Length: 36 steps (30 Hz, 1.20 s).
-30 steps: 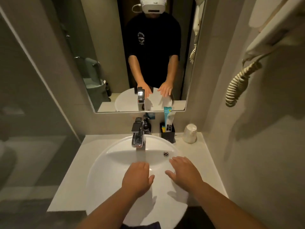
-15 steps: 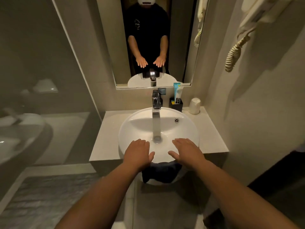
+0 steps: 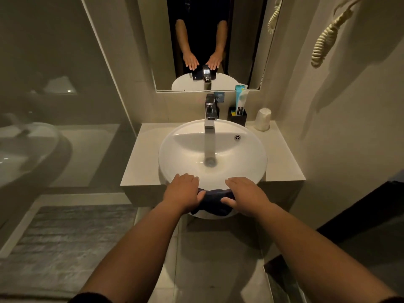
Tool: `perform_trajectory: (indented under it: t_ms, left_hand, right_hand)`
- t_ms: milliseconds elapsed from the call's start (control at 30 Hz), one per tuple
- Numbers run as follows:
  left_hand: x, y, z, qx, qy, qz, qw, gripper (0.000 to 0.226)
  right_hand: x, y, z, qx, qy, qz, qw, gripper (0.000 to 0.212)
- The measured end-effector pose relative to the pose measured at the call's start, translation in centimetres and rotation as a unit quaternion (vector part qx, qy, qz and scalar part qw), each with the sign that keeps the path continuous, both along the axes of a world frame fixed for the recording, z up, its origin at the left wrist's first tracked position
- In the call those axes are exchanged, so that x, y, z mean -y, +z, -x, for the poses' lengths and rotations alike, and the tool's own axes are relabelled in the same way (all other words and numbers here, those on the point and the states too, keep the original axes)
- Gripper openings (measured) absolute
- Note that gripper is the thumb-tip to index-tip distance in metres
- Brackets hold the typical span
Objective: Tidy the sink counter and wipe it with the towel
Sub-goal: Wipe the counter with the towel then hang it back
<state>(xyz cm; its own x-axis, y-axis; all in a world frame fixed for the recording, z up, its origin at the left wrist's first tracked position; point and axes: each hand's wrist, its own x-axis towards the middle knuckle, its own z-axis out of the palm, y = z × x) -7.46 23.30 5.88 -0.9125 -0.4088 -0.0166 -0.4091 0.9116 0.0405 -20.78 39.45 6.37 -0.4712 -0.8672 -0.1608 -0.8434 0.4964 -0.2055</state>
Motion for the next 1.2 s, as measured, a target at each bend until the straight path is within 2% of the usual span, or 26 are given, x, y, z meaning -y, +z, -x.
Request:
perform_trajectory:
  t_ms: [267,400,567,667,767,900,1033,1133,1200]
  left_hand:
    - [0.1,-2.9,0.8,0.019,-0.052,-0.045,0.997,0.047]
    - [0.1,-3.8,1.4,0.035,-0.093,-0.03,0.995,0.046]
    - [0.5,-5.0,1.3,0.048,-0.05,0.013,0.998,0.022]
    - [0.8,-4.0,1.1,0.049,-0.077,0.032,0.995,0.02]
    - [1.1,-2.0,1.0,0.042,-0.091,0.031,0.994,0.015]
    - [0.6,1.3,0.5,0.036,-0.067,-0.064,0.995,0.015]
    - [-0.1,4.4,0.2,0.013,-0.034,-0.103,0.994,0.017]
    - [-1.0,6.2,-0.1,-0.028,0.003,-0.138,0.99,0.029]
    - [-1.6,6.7,-0.3,-0.067,0.038,-0.195,0.978,0.042]
  right_hand:
    - [0.8,-3.0,0.1,0.01,0.03,0.007,0.999,0.054]
    - [1.0,-4.7,0.1,-0.002,0.032,0.01,0.999,0.055]
    - [1.4,-5.2,1.0,-0.027,0.035,0.007,0.999,0.031]
    - [1.1,-3.7,1.7,0.01,0.053,-0.004,0.999,0.025]
    - [0.5,-1.2,2.6,0.101,0.028,0.01,0.994,0.019]
    - [0.2,3.0,4.1,0.154,-0.014,0.039,0.987,0.018]
    - [0.8,6.5,4.2,0.125,-0.004,0.067,0.99,0.015]
    - [1.7,8.2,3.5,0.095,0.024,0.098,0.99,0.017]
    - [2.7,9.2,2.7,0.09,0.052,0.105,0.989,0.019]
